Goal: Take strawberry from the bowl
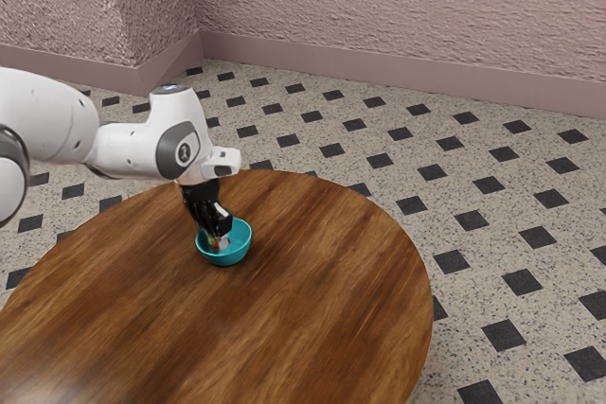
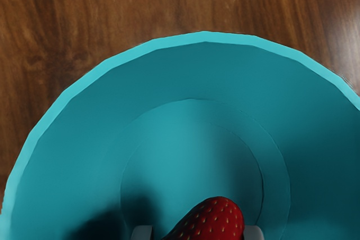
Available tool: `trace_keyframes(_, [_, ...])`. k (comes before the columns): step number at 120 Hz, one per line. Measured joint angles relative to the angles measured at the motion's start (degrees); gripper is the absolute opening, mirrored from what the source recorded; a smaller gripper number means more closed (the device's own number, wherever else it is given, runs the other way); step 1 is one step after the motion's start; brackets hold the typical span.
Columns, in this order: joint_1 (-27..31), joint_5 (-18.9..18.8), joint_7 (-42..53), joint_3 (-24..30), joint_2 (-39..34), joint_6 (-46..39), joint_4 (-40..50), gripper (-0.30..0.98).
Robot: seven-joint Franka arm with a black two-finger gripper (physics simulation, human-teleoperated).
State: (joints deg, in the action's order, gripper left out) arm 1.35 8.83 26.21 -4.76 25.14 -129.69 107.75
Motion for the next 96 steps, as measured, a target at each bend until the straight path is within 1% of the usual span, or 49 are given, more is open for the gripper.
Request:
trace_keyframes(15, [0.0,-1.1,-0.5,0.0,-1.5,0.3,-0.8,-0.01])
trace_keyframes(27, [-0.8,-2.1,-0.9,0.1,-4.2,1.2,-0.7,-0.01])
trace_keyframes(36, [-3.7,-2.8,-1.3,0.2,-7.1,2.0,-0.1,-0.01])
trace_keyframes(47, [-10.0,-3.3,-2.0,0.6,-9.1,2.7,0.2,-0.01])
trace_keyframes(54, [-14.0,-3.8,-2.5,0.7,-9.0,2.7,0.1,0.00])
trace_keyframes(61, [-16.5,-4.2,-3.0,0.8,-8.1,2.3,-0.1,0.00])
trace_keyframes(72, [-18.1,-4.7,-3.7,0.9,-5.4,0.7,-0.2,-0.01])
trace_keyframes(85, [-18.6,-5.0,-4.5,1.0,-3.4,-1.3,-0.2,-0.01])
trace_keyframes(87, [-18.6,-5.0,-4.6,1.0,-3.3,-1.5,-0.2,0.00])
trace_keyframes(96, [-18.7,-4.9,-4.7,1.0,-3.1,-2.2,-0.1,0.15])
